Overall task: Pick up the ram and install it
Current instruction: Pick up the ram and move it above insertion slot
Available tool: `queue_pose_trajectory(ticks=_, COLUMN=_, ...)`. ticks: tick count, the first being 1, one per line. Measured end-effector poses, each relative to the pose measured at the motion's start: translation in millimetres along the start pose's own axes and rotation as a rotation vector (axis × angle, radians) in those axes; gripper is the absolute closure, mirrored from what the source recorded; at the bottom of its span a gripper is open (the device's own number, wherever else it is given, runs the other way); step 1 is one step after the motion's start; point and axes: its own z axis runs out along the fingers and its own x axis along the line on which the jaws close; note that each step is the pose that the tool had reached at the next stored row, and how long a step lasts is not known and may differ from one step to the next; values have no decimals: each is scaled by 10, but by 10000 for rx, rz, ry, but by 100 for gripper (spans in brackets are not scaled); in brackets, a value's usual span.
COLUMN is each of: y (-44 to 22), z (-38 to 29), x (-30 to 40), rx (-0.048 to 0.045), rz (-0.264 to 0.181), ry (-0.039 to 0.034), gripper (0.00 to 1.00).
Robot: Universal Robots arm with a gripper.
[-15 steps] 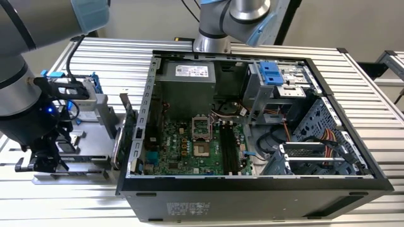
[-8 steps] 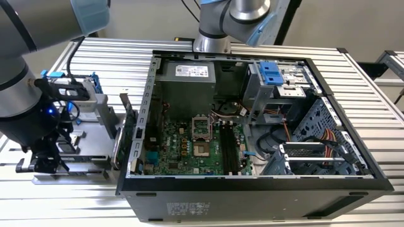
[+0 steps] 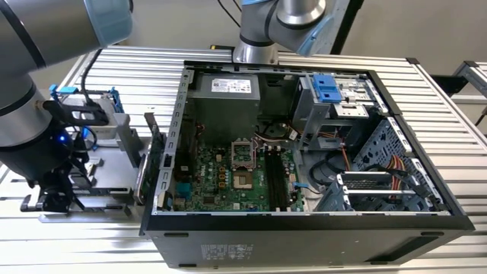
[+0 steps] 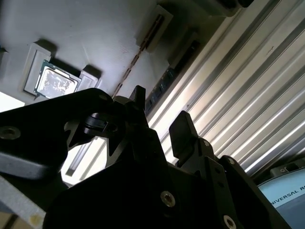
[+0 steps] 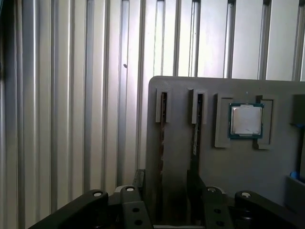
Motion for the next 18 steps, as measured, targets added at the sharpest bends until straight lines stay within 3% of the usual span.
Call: queue_pose_trajectory(ticks=18, y=12, z=128, x=5, rx=-1, rz=0, ry=1, gripper=0)
